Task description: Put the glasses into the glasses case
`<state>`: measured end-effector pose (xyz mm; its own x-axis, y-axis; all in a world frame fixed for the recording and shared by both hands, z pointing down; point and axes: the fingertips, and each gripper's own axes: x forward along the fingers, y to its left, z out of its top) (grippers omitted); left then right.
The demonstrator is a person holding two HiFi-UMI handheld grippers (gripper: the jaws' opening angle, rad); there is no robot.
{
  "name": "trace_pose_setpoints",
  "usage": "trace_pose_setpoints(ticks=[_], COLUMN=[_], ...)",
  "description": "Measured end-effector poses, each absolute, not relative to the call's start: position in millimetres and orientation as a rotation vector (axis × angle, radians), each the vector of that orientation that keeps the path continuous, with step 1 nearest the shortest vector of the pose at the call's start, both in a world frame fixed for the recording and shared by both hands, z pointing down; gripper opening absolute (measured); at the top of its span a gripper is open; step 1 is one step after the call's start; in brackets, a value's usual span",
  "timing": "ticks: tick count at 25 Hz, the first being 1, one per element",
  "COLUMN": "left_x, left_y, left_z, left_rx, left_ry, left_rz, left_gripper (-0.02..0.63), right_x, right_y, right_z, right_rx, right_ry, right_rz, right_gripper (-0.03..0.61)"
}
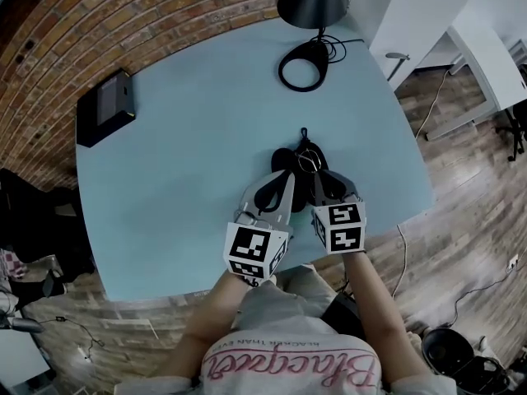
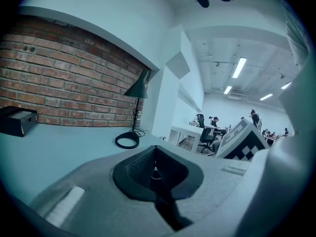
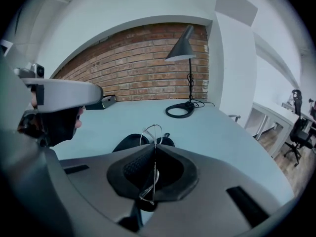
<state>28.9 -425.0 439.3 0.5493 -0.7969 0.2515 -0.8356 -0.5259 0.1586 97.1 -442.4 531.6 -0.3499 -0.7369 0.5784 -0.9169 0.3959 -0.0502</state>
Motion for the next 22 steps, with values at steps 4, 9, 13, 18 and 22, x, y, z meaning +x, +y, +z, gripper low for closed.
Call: trace_pose_setpoints(ticks=[4,9,13,18,22], left_x=[31,29,24,17,15], left_y=[-432,-438,-437,-431,-428], left_z=[455,466,471,474,475], left_rx=[2.503,2.469,2.441,2.419,2.416], left_ry=[-1.368,-1.387,-1.415,-1.439,-1.446], left_rz=[0.244,0.262,0.28,0.292,0.296], left_gripper=[0.005,0.005,0.005,0.005,0.005], right_x=[102,105,104,105,107], right_y=[-452,-457,-457,-458,-458], right_z=[551,570,576,582,584], right_rx=[1.434,1.429,1.421,1.423,1.427], right_ry=[-2.119,-2.034,-2.01,-1.99,-1.989], right_rz=[0.546,0.617,0.626,0.611,0.605], right_gripper=[0.012,0.012,0.014,0.014,0.014])
